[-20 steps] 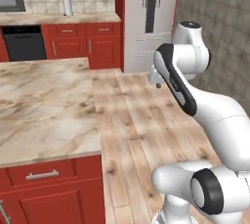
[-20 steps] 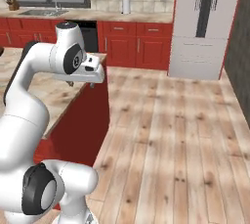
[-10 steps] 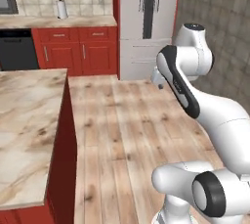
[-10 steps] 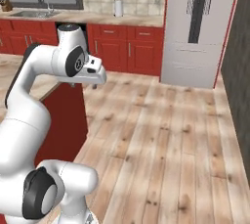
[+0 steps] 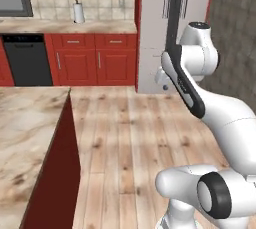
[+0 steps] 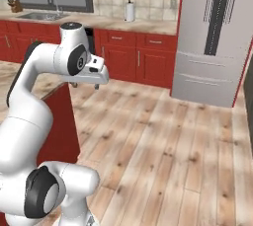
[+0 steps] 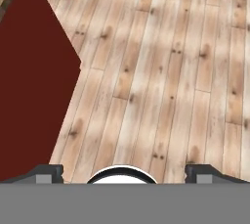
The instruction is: Pick the cup and bowl from the counter and place them on the counter next to the sink.
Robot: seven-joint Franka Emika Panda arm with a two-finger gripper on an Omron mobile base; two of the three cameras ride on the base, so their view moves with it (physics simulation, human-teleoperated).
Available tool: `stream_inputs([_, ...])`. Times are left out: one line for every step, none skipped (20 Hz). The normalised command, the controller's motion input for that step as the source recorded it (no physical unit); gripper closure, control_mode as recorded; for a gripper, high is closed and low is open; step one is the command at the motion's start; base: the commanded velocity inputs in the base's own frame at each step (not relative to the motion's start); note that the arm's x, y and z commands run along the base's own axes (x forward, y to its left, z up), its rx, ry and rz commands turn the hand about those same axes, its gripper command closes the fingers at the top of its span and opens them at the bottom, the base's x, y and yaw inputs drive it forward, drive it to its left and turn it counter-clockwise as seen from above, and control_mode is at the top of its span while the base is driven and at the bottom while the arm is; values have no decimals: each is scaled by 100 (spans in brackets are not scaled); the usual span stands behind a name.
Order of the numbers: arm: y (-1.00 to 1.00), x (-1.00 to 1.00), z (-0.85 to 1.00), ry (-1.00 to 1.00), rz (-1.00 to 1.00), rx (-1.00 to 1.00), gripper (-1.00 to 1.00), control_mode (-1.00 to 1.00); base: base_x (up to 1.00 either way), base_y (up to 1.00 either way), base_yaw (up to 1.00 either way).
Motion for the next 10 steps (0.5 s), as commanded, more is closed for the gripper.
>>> stream_inputs([0,0,0,0,0,0,-100,100,100,-44,25])
stream_inputs([0,0,0,0,0,0,-100,100,100,-46,25])
stream_inputs([0,0,0,0,0,0,-100,100,100,-50,25])
stream_inputs([0,0,0,0,0,0,-100,100,100,-51,25])
stream_inputs([0,0,0,0,0,0,-100,100,100,-53,25])
stream_inputs([0,0,0,0,0,0,-100,100,100,-53,25])
stream_inputs([0,0,0,0,0,0,-100,100,100,-53,25])
stream_inputs([0,0,0,0,0,0,-100,100,100,-51,26])
stream_inputs([0,0,0,0,0,0,-100,100,100,-50,26])
stream_inputs([0,0,0,0,0,0,-100,100,100,-50,26])
